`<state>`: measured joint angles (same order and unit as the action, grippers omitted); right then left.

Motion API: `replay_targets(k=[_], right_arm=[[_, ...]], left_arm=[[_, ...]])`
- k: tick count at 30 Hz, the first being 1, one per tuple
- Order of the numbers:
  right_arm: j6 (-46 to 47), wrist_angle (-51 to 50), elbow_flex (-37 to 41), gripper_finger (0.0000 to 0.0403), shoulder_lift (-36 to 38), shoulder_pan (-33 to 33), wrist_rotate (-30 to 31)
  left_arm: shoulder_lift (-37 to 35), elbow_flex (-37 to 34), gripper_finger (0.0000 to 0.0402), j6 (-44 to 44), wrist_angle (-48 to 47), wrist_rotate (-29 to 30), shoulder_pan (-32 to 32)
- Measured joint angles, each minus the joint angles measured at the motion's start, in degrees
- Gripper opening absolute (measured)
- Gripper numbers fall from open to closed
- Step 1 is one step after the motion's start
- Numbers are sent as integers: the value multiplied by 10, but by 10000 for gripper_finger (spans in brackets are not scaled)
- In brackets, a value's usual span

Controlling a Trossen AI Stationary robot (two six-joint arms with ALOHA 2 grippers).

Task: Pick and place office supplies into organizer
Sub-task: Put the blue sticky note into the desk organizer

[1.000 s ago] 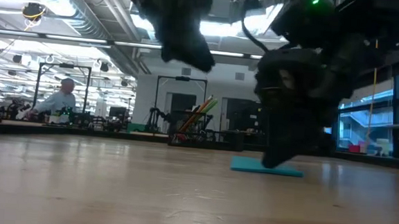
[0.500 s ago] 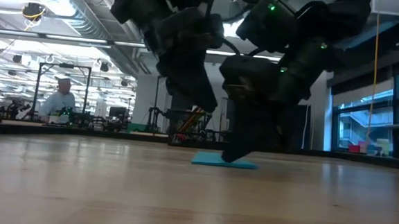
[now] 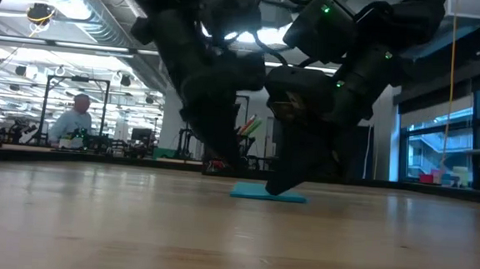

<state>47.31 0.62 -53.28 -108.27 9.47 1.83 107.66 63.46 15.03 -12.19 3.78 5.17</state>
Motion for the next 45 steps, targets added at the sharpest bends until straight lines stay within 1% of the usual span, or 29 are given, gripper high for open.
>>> replay_targets(k=[3, 8, 18, 20, 22, 24, 27, 29, 32, 35, 37, 41, 43, 45], right_arm=[[1, 0, 0, 3, 0, 0, -2], [1, 0, 0, 3, 0, 0, -3], [1, 6, 1, 3, 0, 0, -4], [-11, 15, 1, 8, -1, 0, -5], [-23, 24, 2, 15, 1, 0, -11], [-41, 29, 3, 24, 5, -1, -30], [-45, 24, 3, 42, 13, -1, -40], [-58, 22, 4, 60, 23, -1, -51], [-75, 27, 1, 97, 44, -1, -49], [-94, 24, 1, 143, 59, -2, -21], [-125, 20, 1, 171, 73, 1, -12], [-188, -2, 1, 212, 103, 27, 33], [-222, -16, 1, 224, 118, 49, 83], [-239, -43, 1, 231, 127, 75, 154]], left_arm=[[11, -2, 3, 7, -6, 27, -1], [22, -1, 1, 14, 10, 23, -5], [33, 0, 2, 23, 13, 23, -5], [33, 0, 2, 23, 11, 26, -5], [33, 0, 2, 23, 7, 26, -5], [33, 0, 1, 23, 2, 25, -5], [33, 0, 2, 22, -3, 24, -4], [33, 0, 2, 23, -7, 24, -5], [33, 1, 1, 23, -8, 25, -5], [33, 1, 2, 23, -9, 23, -5], [33, 1, 2, 23, -10, 16, -5], [33, 1, 2, 37, -15, -3, -6], [33, 1, 2, 49, -20, -10, -8], [33, 1, 2, 65, -23, -21, -11]])
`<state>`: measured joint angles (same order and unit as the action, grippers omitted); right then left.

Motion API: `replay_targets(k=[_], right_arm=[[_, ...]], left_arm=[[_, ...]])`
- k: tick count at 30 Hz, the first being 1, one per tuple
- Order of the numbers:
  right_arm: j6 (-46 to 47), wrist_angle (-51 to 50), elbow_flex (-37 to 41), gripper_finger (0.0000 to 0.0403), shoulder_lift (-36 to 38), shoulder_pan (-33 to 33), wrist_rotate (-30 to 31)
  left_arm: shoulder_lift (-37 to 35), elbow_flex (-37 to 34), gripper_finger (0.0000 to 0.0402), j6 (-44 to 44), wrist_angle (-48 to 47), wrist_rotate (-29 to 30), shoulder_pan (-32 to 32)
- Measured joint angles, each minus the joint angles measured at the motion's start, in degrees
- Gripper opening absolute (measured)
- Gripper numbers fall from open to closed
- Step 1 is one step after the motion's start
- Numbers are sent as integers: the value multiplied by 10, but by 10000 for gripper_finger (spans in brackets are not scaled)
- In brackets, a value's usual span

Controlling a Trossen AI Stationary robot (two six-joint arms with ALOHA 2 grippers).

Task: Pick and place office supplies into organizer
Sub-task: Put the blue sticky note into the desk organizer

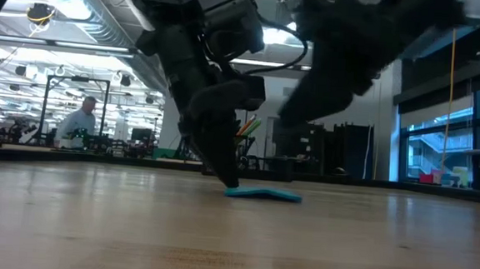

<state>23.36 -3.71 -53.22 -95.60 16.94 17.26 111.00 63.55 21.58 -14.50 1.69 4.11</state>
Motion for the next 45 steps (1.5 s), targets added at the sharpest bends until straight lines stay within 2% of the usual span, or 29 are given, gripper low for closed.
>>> replay_targets(k=[3, 5, 16, 30, 33, 39, 45], right_arm=[[-24, -40, 0, 235, 0, 40, 100], [-46, -41, 0, 235, -3, 63, 131], [-133, -42, 0, 235, -10, 111, 131], [-149, -37, -2, 229, -68, 89, 144], [-156, -57, -22, 215, -80, 84, 144], [-254, -96, -87, 197, -117, 79, 142], [-264, -206, -164, 196, -173, 65, 127]], left_arm=[[0, 0, 2, 26, -5, -12, -6], [0, 0, 2, 39, -5, -26, -10], [1, -1, 1, 94, -4, -35, -17], [1, -2, 1, 142, 11, -33, -17], [1, -2, 2, 147, 12, -33, -17], [1, -3, 1, 153, 24, -33, -18], [2, -3, 2, 154, 27, -34, -21]])
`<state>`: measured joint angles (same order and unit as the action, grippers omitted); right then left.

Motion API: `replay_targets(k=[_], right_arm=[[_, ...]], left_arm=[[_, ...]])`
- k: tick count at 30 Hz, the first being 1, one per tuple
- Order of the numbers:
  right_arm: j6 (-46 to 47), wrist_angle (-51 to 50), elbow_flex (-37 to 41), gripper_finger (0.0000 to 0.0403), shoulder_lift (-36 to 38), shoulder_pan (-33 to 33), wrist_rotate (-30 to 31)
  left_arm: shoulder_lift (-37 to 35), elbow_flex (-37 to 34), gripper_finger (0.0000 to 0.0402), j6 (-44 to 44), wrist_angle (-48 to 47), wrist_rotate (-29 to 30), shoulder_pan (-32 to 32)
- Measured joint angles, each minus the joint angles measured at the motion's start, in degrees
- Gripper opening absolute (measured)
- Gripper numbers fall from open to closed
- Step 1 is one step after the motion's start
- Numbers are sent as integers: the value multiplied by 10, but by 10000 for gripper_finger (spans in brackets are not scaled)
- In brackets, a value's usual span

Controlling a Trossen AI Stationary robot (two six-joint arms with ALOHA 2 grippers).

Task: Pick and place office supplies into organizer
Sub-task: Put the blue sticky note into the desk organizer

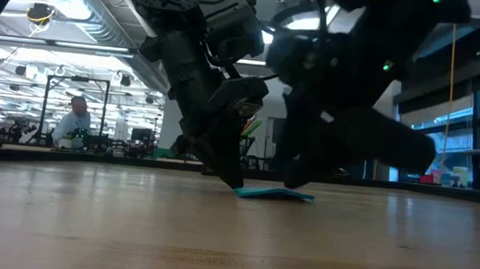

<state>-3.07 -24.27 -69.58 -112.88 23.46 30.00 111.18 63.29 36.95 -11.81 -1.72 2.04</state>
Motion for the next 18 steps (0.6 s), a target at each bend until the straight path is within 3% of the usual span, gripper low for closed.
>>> replay_targets(k=[8, 18], right_arm=[[-1, -45, -49, 196, -56, 2, 0], [44, -47, -52, 196, -65, 8, 47]], left_arm=[[0, 0, 2, 0, 0, 0, 0], [0, 0, 1, -2, 0, -3, 0]])
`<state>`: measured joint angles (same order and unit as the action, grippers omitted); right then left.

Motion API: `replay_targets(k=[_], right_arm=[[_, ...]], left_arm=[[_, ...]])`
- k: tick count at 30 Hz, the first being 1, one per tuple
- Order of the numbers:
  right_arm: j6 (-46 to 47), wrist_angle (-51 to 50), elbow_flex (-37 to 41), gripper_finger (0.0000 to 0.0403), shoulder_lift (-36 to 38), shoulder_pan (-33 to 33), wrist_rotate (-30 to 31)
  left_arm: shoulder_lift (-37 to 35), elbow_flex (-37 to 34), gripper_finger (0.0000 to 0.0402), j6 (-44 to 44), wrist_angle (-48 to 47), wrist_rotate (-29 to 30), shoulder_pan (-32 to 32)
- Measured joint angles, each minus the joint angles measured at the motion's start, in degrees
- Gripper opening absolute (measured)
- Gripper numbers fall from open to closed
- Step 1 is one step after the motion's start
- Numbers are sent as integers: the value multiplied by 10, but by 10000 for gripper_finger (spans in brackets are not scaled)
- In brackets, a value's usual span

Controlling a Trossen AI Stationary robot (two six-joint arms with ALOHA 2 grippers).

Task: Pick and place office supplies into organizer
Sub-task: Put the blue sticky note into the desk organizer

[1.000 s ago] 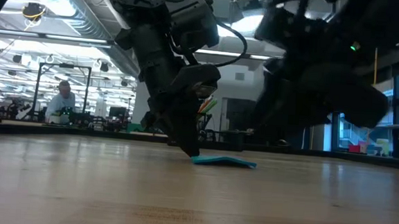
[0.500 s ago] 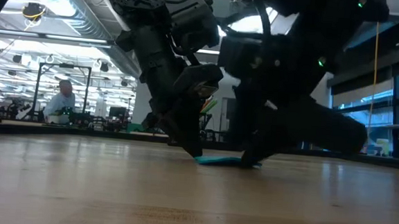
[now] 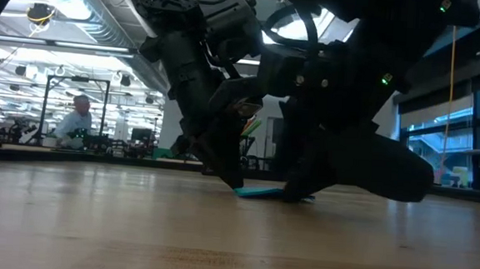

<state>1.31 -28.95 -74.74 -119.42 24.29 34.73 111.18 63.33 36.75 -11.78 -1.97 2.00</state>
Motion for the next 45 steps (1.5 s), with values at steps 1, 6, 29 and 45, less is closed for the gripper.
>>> replay_targets(k=[1, 6, 29, 45], right_arm=[[1, 1, 0, 196, 0, 0, 2], [1, 0, 2, 196, -3, -1, 45], [28, -3, 2, 159, -3, -2, 40], [25, -4, 2, 44, -2, -1, 27]], left_arm=[[0, 0, 1, 0, 0, -1, 0], [0, 0, 1, 0, 0, -1, 0], [0, 0, 2, 0, 0, -10, -1], [0, 0, 3, -11, 0, -13, -6]])
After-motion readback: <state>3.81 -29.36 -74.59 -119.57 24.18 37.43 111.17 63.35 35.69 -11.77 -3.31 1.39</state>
